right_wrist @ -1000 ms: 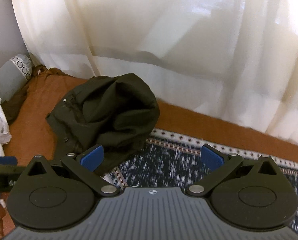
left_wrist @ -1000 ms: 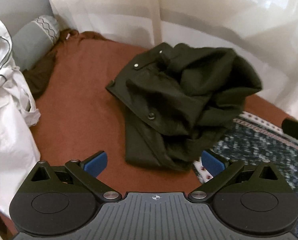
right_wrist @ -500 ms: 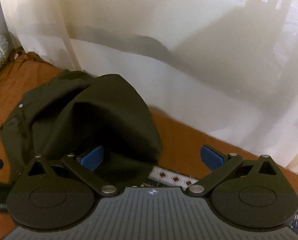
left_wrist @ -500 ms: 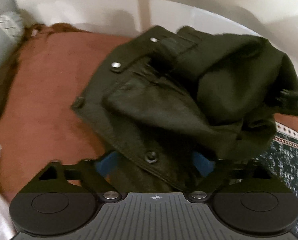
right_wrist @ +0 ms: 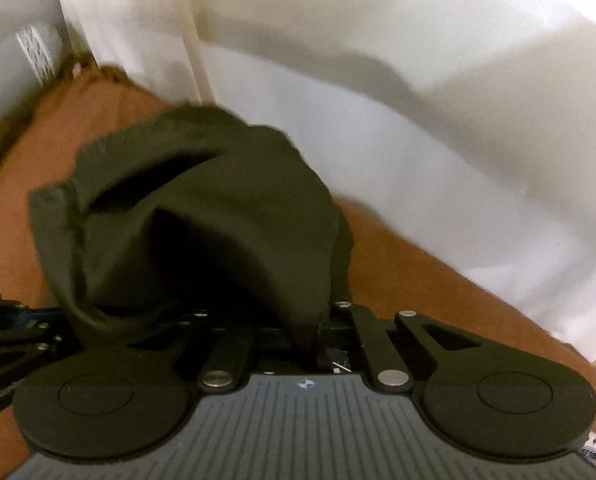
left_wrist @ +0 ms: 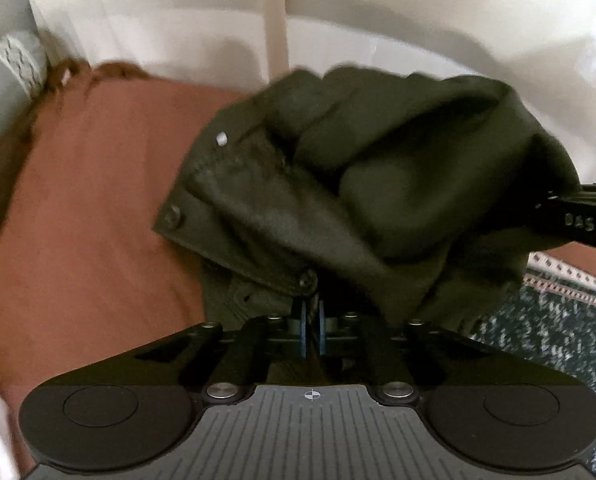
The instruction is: Fold clothes
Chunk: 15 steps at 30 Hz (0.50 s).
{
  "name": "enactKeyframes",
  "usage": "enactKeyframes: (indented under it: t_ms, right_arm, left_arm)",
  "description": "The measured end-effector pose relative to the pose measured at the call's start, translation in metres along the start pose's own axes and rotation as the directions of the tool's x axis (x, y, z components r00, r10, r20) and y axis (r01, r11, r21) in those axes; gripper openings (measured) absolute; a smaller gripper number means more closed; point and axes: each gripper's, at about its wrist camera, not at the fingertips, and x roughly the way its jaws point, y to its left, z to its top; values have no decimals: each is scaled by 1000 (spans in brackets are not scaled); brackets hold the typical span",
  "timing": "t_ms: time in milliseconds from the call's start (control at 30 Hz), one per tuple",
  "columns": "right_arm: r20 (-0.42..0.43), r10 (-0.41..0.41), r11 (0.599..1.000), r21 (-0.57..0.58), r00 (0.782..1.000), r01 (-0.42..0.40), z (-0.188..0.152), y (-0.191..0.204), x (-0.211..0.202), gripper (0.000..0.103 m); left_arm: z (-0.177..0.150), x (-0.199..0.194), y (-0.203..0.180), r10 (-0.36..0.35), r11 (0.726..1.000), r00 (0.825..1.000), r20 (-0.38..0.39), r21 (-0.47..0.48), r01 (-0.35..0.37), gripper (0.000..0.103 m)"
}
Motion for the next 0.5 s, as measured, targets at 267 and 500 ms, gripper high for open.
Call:
enactKeyframes:
  t_ms: [267, 500]
  right_arm:
    - [200, 127, 987, 74, 971, -144, 21, -29, -115, 5]
    - [339, 195, 970, 74, 920, -233, 15, -77, -223, 4]
  left_arm:
    - [26, -99, -14, -45, 998, 983, 180, -34, 52, 0]
    - [18, -191, -75, -85, 993, 949, 305, -51, 105, 0]
